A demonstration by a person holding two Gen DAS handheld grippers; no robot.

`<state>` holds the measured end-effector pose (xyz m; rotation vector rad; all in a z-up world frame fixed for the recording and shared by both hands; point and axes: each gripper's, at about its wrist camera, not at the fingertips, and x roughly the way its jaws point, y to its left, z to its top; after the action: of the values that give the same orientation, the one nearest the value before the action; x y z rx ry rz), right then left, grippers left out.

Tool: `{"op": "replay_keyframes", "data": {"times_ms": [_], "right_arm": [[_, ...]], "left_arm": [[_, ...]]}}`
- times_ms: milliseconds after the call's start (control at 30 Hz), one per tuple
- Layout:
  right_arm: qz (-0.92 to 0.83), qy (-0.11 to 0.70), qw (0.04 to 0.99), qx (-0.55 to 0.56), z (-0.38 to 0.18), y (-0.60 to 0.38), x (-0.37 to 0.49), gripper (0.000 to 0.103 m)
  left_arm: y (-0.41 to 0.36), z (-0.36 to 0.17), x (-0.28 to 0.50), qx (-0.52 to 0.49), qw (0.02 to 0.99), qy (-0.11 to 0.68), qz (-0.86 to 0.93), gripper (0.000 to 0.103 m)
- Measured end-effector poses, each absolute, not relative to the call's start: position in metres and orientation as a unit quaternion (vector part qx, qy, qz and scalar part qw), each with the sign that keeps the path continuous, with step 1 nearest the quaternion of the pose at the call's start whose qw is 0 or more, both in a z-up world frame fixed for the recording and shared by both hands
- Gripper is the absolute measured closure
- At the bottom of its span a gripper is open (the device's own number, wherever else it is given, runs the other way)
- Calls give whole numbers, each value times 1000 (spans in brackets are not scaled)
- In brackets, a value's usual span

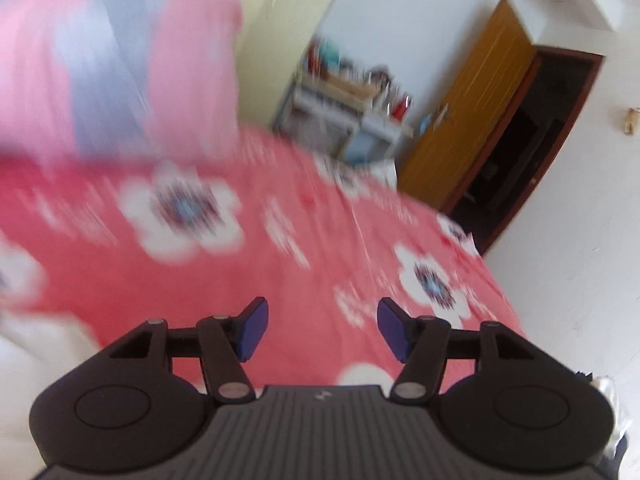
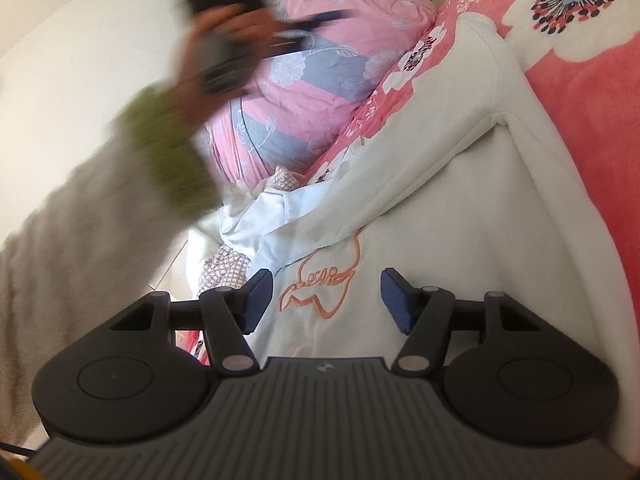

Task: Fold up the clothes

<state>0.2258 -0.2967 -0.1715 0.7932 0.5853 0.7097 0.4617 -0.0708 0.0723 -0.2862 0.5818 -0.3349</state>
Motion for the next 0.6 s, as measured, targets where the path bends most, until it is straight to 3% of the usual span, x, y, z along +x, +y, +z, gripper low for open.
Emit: {"op": "replay_keyframes", "data": {"times_ms": [167,300,467,600], "right_arm": [[315,275,839,349,-155,-302,215,43],[247,272,893,260,-116,-307,208,43],[126,290,949,13,-102,-268,247,44],[86,321,937,-108,-139,-247,270,56]], "left_arm": [[4,159,358,29,975,215,-47,39],[53,163,302,97,968,231,-11,31],[86,65,270,89,948,306,-16,32],[105,-17,262,48,931,360,-28,38]]}}
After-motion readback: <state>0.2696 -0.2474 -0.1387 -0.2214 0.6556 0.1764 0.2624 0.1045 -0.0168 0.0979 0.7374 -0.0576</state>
